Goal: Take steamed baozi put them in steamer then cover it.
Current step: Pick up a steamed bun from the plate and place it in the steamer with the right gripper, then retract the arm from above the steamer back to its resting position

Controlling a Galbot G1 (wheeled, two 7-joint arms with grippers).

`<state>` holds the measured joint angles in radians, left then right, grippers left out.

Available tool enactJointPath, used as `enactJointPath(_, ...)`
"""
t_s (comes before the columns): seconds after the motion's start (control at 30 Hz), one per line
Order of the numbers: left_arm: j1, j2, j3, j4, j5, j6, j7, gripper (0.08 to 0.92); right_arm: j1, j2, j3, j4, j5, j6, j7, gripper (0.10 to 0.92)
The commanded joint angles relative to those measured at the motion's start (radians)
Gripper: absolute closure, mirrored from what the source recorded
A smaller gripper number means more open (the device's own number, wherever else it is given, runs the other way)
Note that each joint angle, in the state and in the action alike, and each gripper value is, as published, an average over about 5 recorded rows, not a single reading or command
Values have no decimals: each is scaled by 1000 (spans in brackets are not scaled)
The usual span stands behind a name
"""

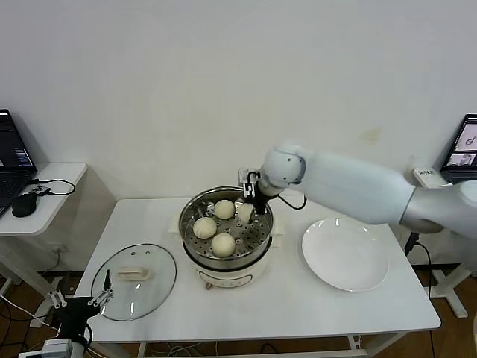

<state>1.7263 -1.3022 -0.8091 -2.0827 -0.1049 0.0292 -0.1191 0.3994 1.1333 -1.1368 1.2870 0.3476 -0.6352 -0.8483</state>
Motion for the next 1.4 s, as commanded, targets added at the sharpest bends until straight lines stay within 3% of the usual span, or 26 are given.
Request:
enactJointPath(0.03,0,-1,-2,0,0,-1,-1,177,-68,60,-6,-40,-17,-27,29,420)
enactJointPath(0.4,-6,0,-2,3,0,-1,-1,177,-58,33,19,-19,-29,-19,14,412)
enactJointPath(0.6,-9,4,-6,5,-6,0,-1,177,1,-38,59,50,-8,-2,20,281)
enactJointPath(0.7,-12,7,-8,7,-12,0,-2,177,17,-108,90,120,40,-5,113,221)
enactJointPath(0.83,-16,8,-7,11,-18,-1,-3,177,-45,-233,168,244,136,-4,337,204)
enactJointPath(1.0,-20,10,2,21,-18,-6,-5,177,-309,-391,364,418,231,73,633,202)
enactJointPath(1.13,-27,11,10,34,-17,-8,-12,177,-673,-480,675,518,184,209,775,203)
enactJointPath(1.27,-33,13,26,45,-3,-9,-19,177,-1128,-469,1096,576,33,363,812,203)
enactJointPath(1.4,-43,11,47,67,40,-17,-30,177,-1467,-346,1425,579,-127,535,783,203)
